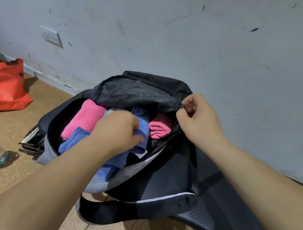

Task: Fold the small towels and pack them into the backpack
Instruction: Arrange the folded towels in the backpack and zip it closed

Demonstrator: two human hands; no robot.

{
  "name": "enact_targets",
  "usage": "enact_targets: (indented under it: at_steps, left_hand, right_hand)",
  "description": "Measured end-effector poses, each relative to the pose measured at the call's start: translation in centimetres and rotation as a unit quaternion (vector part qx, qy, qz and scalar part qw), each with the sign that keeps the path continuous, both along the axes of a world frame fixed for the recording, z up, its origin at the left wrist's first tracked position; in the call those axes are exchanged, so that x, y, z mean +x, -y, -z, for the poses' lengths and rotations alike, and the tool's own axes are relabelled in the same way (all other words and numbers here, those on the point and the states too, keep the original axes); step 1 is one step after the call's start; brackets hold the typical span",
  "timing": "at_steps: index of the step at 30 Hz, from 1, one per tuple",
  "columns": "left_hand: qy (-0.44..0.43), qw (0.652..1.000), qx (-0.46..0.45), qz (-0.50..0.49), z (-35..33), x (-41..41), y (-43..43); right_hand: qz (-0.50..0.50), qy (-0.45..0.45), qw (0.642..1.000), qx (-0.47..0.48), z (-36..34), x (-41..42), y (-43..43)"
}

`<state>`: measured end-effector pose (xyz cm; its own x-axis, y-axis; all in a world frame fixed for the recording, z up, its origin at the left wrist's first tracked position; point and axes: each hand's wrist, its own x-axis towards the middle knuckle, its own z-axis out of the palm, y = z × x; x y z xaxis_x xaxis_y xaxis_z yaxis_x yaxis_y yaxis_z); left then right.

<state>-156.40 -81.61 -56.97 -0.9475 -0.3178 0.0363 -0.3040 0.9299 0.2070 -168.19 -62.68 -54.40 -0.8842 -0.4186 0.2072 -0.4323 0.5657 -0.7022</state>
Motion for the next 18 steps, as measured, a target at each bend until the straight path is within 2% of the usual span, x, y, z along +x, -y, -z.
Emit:
enact_targets:
  at_steps: [3, 7, 12, 15, 17, 18]
  left_hand:
    - [0.052, 0.998, -0.027, 0.022, 1.4, 1.5, -0.7]
    - [0.023, 0.997, -0.067, 0.013, 2.4, 1.2, -1.8]
    - [0.015, 0.997, -0.064, -0.028, 2.5, 0.4, -2.9]
    - [0.001, 0.998, -0.054, -0.023, 3.1, 0.0, -2.6]
    - [-0.012, 0.999, -0.041, -0.026, 3.5, -0.2, -1.9]
    - [-0.015, 0.999, -0.036, -0.028, 3.6, -0.3, -1.6]
  right_hand:
    - [-0.052, -0.130, 0.986, 0.092, 0.2, 1.1, 0.4]
    - [-0.120, -0.288, 0.921, 0.233, 0.5, 2.5, 2.2]
    - [-0.138, -0.243, 0.874, 0.397, 1.4, 3.0, 4.3]
    - [-0.111, -0.280, 0.874, 0.383, 1.9, 2.4, 5.1]
    - [-0.095, -0.313, 0.891, 0.316, 1.5, 1.9, 5.6]
    - [-0.086, -0.295, 0.909, 0.282, 0.9, 1.5, 5.8]
